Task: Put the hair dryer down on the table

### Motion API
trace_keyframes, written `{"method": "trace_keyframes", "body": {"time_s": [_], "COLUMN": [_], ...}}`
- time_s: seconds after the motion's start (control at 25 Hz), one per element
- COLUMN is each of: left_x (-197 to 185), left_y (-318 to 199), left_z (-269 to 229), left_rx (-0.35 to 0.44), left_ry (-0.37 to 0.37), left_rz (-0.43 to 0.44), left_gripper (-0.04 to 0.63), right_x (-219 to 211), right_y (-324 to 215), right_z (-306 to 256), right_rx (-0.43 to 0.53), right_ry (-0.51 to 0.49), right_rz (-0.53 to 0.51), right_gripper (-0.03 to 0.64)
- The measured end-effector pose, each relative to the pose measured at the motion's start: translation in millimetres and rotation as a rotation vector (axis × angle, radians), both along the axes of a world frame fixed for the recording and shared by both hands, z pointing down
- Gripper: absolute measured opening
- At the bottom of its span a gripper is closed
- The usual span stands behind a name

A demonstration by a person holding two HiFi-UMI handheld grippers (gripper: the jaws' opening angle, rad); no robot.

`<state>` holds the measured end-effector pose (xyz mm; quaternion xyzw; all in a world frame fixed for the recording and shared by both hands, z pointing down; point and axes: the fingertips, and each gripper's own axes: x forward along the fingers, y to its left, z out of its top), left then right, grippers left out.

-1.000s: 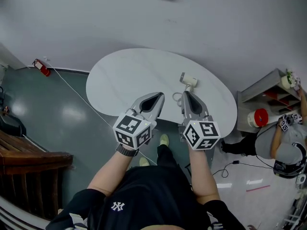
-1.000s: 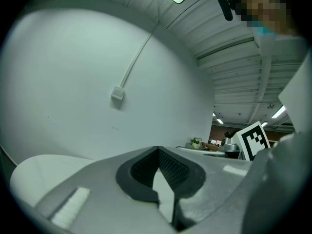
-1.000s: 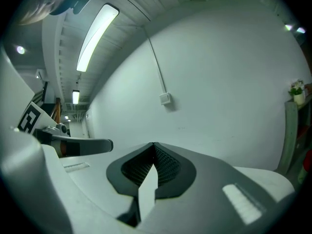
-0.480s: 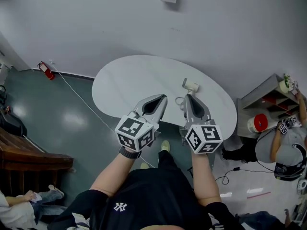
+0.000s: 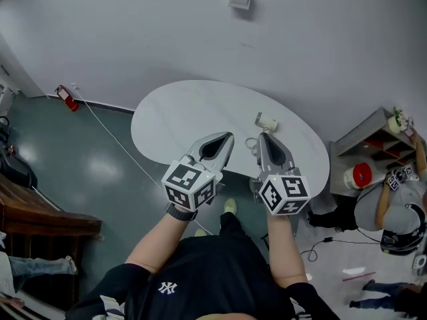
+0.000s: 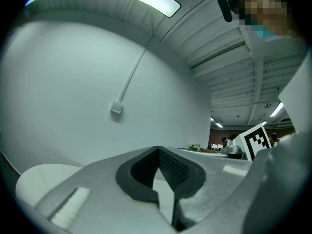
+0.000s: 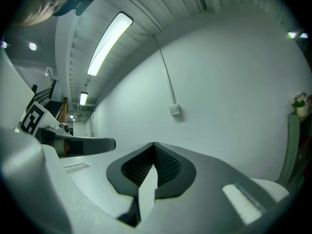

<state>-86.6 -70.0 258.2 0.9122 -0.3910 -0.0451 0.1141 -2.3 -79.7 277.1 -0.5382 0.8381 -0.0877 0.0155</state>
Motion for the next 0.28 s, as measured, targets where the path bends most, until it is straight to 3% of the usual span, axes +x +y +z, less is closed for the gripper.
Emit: {"method": "trace_keyframes", "body": {"time_s": [0.28], "left_x": [-9.2], "left_y": [0.8], "left_z": [-4.2], "left_rx": [0.005], "left_ry": [0.0], "left_rz": [-0.001], "left_gripper": [0.0], "right_x": [-10.8], "right_y": [0.1], "right_z": [-3.6], "right_rx": [0.002], "right_ry": [0.003], "right_rz": [-0.005], "right_gripper": [0.02]}}
